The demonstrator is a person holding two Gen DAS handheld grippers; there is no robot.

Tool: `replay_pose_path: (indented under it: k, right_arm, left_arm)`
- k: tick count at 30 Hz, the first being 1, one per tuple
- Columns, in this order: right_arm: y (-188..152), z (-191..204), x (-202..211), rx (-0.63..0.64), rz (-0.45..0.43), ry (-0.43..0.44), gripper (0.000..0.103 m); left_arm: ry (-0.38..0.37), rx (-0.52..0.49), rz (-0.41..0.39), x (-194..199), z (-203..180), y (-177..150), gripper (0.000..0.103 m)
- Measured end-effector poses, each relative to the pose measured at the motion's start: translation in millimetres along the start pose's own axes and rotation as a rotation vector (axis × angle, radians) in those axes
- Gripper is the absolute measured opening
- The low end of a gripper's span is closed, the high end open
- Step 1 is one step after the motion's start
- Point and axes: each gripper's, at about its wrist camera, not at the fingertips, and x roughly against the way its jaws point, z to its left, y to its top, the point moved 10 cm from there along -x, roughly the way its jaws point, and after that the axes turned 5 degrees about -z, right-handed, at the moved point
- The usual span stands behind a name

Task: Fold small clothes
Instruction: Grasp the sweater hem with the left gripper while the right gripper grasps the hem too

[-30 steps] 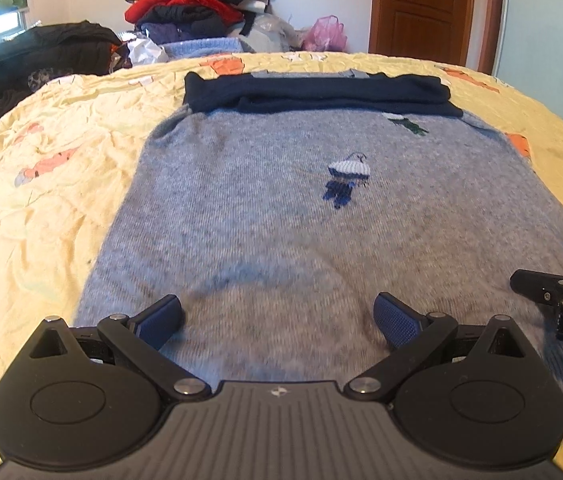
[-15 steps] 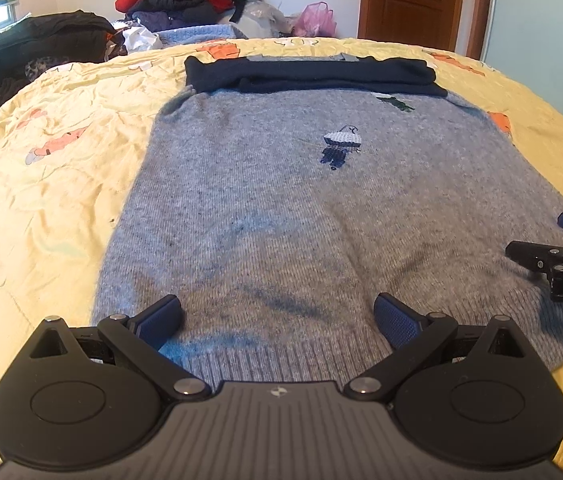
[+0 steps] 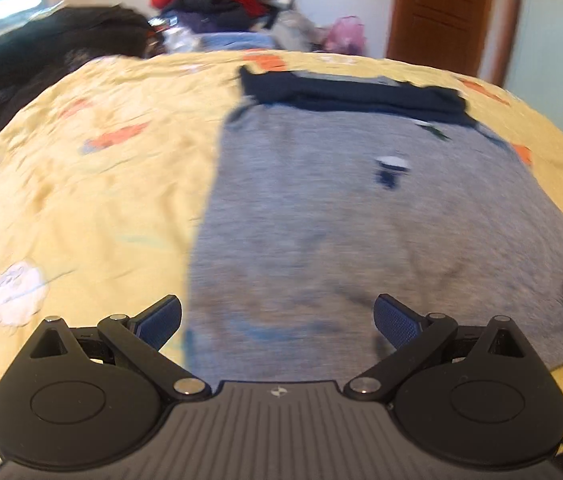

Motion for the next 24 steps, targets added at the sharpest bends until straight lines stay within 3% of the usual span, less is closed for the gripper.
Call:
replay_pose_path:
  k: [4,6,9,12,15,16,19,23,24]
  right_arm:
    - [6.7,-37.5,15.0,-0.201,0.056,0.065,0.100]
    - [1.2,-55.4,17.6,-0.311,0.123,0.109,0.095]
    - [-11.6,-71.9,20.0,-0.393,0.203,0.147,0.091]
    - [-18.2,-66.8,24.4,-0.402,0.228,0.210,0.090]
    - [-21.7,-53.0,26.7,-0.459,0.277,0.331,0.090]
    - [-23.4,-47.0,27.8,-0.479,0.290,0.375,0.089]
    - [-21.7,-45.8,29.9,-0.523,0.273,0.403,0.087]
    - [-22.8,-62.3,27.8,-0.664,0.269,0.415,0.070]
    - [-24.3,-65.0,27.4,-0.681,0.269,0.417,0.067]
  left_arm:
    - [-0.033,0.168,0.065,-8.9,31.7,-6.3,0.103]
    - [-0.095,0.263,0.066,-9.3,37.0,-5.5,0.103]
    - [-0.272,0.382,0.084,-9.0,30.4,-1.5,0.103]
    - [-0.407,0.493,0.108,-11.0,25.1,-1.3,0.103]
    - [-0.512,0.609,0.145,-13.6,22.8,-2.4,0.103]
    - [-0.542,0.648,0.159,-14.9,23.9,-3.5,0.103]
    - [-0.568,0.705,0.173,-16.2,27.5,-4.5,0.102]
    - [-0.537,0.676,0.220,-16.0,33.0,-7.8,0.068]
    - [-0.536,0.663,0.239,-16.4,32.7,-10.6,0.066]
